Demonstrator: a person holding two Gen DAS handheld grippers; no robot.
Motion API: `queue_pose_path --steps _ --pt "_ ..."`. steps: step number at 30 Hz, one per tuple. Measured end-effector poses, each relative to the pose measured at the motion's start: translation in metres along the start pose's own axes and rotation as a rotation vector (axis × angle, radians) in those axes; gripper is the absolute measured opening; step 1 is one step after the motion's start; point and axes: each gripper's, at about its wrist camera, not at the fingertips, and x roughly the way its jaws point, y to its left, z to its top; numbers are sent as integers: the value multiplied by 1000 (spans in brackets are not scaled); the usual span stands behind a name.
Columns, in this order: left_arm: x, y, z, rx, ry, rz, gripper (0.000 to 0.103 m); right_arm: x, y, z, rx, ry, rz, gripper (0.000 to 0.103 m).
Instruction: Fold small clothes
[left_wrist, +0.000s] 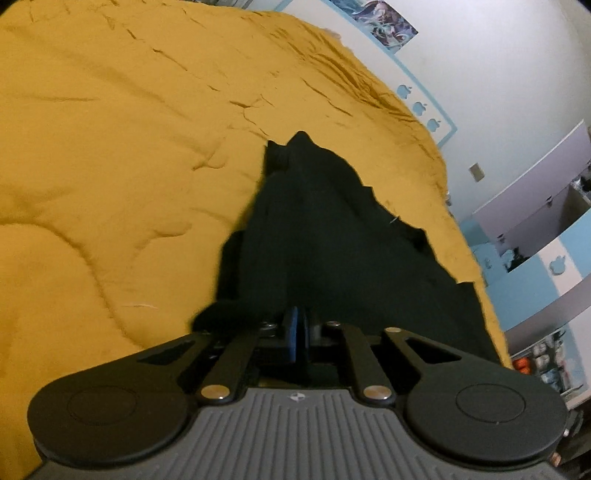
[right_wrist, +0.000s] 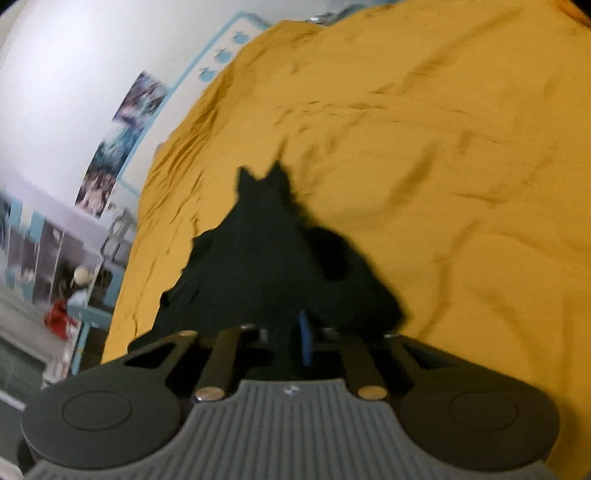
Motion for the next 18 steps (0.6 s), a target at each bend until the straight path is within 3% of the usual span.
queue_pose_path --steps 4,5,7,8,10,12,18 --pt "-17 -14 9 43 -19 31 14 -13 15 2 -49 -2 -63 4" --pt "-21 -23 13 68 -32 29 16 -19 28 2 -80 -9 -81 10" --pt "-24 -41 25 121 -42 -9 22 -25 59 3 -208 -35 -131 31" --pt "-21 -52 33 147 -41 -27 28 -25 78 2 -295 -55 -178 33" --pt "-10 -72 50 195 -37 -70 32 -20 112 0 -453 -82 -232 36" --pt "8 -87 64 232 -20 -91 32 -7 133 0 -549 -95 -232 37" --pt "64 -106 93 283 16 -60 32 39 159 -8 -703 -34 -281 39"
